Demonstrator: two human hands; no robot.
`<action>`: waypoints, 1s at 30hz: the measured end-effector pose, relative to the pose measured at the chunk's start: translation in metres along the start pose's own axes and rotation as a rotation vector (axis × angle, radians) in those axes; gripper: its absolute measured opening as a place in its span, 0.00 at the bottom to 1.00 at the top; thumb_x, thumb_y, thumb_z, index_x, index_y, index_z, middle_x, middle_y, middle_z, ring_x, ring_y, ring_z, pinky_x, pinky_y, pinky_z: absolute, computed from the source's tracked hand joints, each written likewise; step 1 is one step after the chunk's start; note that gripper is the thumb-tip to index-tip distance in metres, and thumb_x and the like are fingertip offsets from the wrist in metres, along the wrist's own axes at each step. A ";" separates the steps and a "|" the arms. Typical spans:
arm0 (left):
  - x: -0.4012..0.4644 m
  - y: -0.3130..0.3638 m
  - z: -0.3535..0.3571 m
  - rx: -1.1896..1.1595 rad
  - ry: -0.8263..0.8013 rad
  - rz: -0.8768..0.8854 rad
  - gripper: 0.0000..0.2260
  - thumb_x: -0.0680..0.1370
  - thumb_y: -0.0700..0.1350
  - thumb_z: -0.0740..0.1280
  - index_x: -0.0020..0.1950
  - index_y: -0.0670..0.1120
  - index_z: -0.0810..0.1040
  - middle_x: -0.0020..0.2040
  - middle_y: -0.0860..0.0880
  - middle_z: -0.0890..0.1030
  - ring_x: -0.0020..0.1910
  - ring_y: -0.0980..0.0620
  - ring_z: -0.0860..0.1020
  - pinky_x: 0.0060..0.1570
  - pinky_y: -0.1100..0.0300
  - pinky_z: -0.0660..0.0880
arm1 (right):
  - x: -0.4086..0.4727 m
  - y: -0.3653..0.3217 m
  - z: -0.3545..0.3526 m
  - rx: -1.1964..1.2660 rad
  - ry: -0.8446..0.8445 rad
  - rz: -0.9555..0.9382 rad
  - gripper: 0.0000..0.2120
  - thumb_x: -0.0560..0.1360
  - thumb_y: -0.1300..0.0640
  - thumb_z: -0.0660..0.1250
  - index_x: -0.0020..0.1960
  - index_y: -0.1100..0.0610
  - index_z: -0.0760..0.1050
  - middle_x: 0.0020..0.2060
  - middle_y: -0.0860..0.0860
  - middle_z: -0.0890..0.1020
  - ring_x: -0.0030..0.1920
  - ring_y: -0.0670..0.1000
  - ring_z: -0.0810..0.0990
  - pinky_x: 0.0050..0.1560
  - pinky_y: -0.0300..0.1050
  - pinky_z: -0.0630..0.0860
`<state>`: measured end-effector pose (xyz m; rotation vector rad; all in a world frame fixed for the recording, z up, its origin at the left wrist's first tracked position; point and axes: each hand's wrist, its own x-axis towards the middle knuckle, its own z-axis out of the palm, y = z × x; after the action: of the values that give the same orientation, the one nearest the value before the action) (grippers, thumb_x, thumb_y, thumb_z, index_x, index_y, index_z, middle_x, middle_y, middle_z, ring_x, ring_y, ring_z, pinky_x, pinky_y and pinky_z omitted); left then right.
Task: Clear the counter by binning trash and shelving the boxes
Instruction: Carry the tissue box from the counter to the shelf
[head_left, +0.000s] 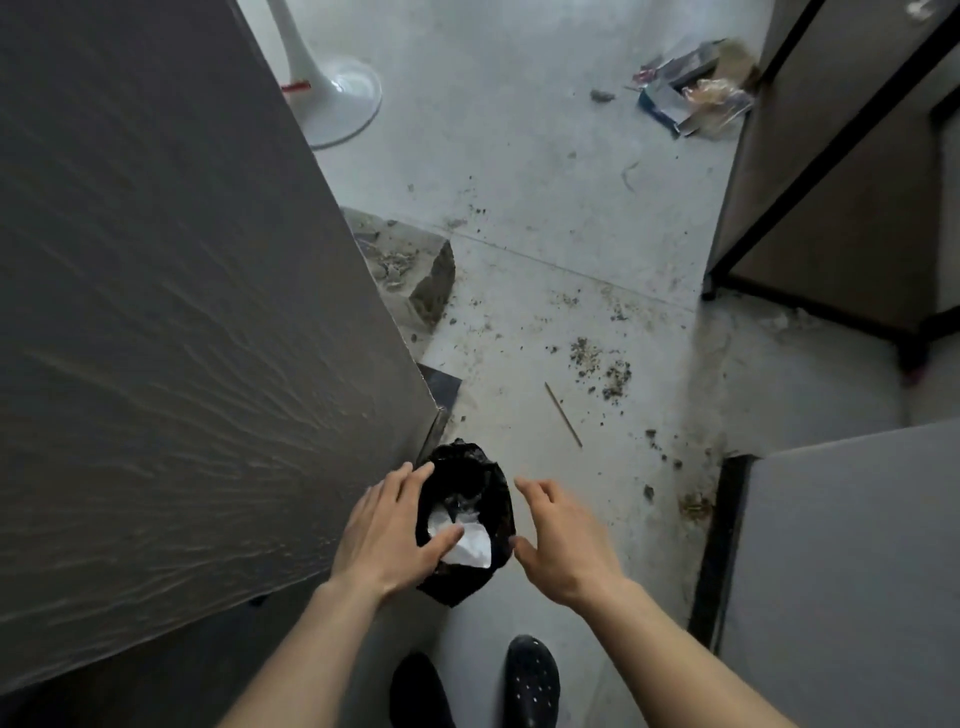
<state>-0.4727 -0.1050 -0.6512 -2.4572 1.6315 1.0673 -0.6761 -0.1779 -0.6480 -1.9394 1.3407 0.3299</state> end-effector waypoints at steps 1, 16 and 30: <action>-0.007 0.012 -0.015 0.009 0.013 0.018 0.39 0.77 0.66 0.64 0.83 0.54 0.55 0.83 0.49 0.60 0.82 0.48 0.59 0.80 0.51 0.55 | -0.009 -0.005 -0.015 0.004 0.020 0.000 0.31 0.78 0.49 0.65 0.77 0.47 0.59 0.69 0.50 0.71 0.68 0.55 0.72 0.63 0.54 0.75; -0.149 0.145 -0.201 0.188 0.196 0.230 0.42 0.74 0.71 0.62 0.83 0.57 0.53 0.83 0.49 0.59 0.82 0.47 0.58 0.82 0.48 0.52 | -0.183 -0.080 -0.194 -0.147 0.291 -0.015 0.31 0.78 0.46 0.65 0.78 0.49 0.57 0.74 0.53 0.66 0.71 0.58 0.68 0.64 0.56 0.75; -0.346 0.163 -0.294 0.267 0.287 0.472 0.42 0.74 0.70 0.65 0.82 0.58 0.54 0.82 0.50 0.63 0.79 0.46 0.63 0.77 0.48 0.62 | -0.397 -0.160 -0.233 -0.223 0.492 0.042 0.33 0.77 0.44 0.67 0.78 0.49 0.60 0.71 0.53 0.70 0.69 0.59 0.72 0.66 0.57 0.74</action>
<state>-0.5283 -0.0030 -0.1830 -2.1834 2.3419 0.4728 -0.7460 -0.0352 -0.1870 -2.2772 1.7160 0.0161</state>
